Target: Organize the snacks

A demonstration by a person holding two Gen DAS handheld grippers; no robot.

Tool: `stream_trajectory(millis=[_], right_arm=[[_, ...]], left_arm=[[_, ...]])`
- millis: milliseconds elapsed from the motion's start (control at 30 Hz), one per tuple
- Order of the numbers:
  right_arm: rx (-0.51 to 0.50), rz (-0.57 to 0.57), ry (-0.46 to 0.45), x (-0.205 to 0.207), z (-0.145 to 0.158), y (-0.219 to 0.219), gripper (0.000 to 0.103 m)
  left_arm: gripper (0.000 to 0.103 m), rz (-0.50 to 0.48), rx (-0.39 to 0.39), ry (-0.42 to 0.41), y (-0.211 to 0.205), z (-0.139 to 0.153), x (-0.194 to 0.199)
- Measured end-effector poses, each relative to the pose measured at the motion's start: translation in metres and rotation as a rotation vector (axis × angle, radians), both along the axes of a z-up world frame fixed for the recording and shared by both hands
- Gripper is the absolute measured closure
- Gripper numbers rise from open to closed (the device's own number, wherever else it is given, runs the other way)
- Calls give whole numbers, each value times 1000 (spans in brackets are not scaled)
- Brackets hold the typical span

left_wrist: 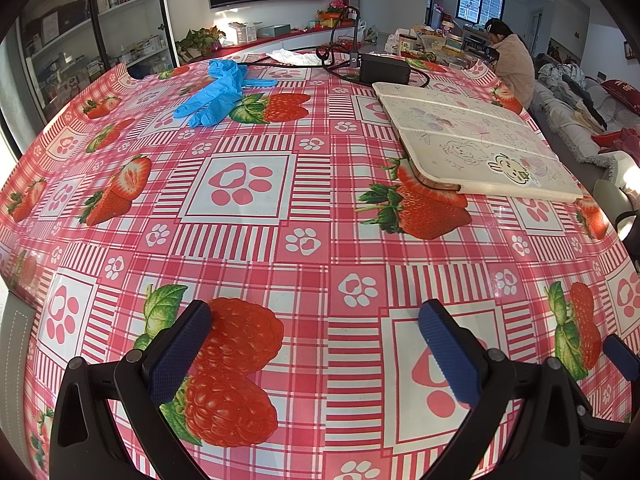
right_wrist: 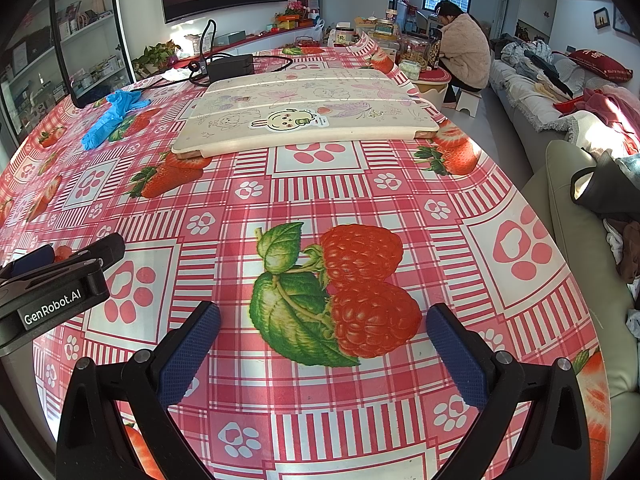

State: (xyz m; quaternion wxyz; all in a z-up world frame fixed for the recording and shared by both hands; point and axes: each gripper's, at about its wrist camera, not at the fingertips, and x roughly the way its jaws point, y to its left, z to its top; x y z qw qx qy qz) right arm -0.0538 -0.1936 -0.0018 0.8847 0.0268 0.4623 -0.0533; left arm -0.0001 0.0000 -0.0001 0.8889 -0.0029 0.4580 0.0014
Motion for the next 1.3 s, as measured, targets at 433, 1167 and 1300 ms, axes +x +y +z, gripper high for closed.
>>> stream_trajectory(millis=[433, 1167, 1300], right_arm=[[0, 0, 0, 0, 0, 0, 0], [0, 0, 0, 0, 0, 0, 0], [0, 0, 0, 0, 0, 0, 0]], left_arm=[[0, 0, 0, 0, 0, 0, 0], [0, 0, 0, 0, 0, 0, 0], [0, 0, 0, 0, 0, 0, 0]])
